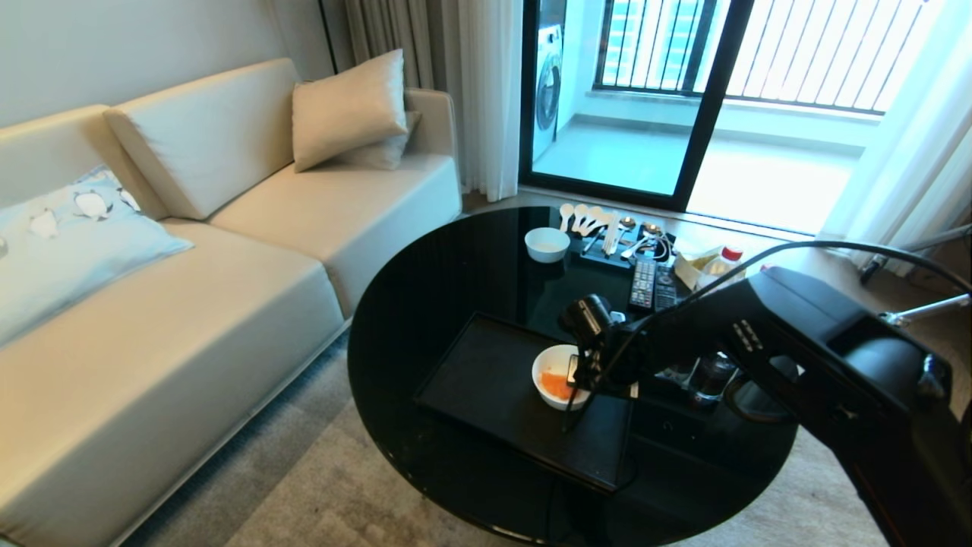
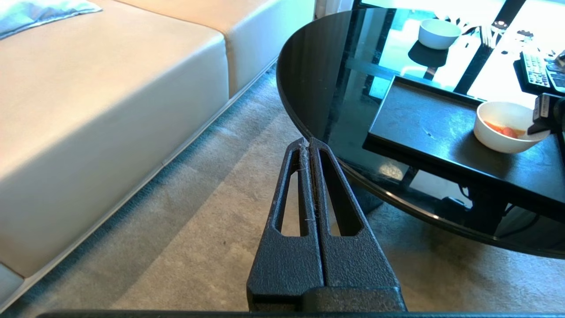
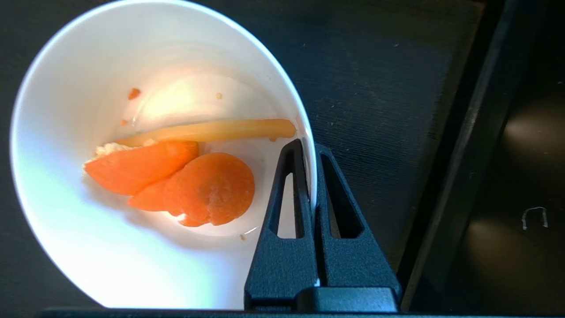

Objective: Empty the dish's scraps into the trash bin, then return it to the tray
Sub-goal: Pick up the bowl with leftover food, then move the bowl over the trash can

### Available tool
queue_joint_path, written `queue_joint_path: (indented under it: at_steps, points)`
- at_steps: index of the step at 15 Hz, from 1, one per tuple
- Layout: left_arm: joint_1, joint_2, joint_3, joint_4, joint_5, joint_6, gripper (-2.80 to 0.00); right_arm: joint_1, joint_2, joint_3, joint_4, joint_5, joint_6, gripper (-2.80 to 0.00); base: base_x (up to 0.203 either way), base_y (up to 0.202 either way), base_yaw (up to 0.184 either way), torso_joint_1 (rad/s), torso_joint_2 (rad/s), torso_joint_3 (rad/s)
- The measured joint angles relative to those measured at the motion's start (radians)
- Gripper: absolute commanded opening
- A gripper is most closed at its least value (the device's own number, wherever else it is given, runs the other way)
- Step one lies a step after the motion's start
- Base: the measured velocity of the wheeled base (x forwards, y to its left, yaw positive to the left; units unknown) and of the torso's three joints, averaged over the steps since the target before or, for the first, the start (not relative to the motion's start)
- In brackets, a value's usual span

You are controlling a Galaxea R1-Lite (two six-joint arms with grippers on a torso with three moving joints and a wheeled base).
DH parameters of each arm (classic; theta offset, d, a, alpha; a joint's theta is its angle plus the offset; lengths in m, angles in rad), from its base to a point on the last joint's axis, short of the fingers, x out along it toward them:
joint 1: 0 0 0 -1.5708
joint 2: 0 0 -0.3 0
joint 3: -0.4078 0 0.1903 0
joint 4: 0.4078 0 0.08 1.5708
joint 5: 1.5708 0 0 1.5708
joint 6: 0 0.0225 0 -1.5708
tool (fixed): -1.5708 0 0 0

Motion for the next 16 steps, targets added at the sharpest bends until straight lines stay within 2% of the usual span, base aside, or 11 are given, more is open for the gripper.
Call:
queue_joint_path:
  at_steps: [6, 12, 16]
  points:
    - [0.000, 0.000, 0.000, 0.000, 0.000, 0.000, -2.80, -0.001, -0.118, 0.099, 0.000, 0.001, 0.039, -2.80, 0.000, 0.000, 0.000, 0.000, 0.00, 0.000]
    - [0.000, 0.000, 0.000, 0.000, 0.000, 0.000, -2.80, -0.018, -0.338, 0.310, 0.000, 0.001, 0.095, -2.80, 0.000, 0.000, 0.000, 0.000, 0.00, 0.000]
    - [0.000, 0.000, 0.000, 0.000, 0.000, 0.000, -2.80, -0.076, -0.536, 0.479, 0.001, 0.001, 0.103, -2.80, 0.000, 0.000, 0.000, 0.000, 0.00, 0.000]
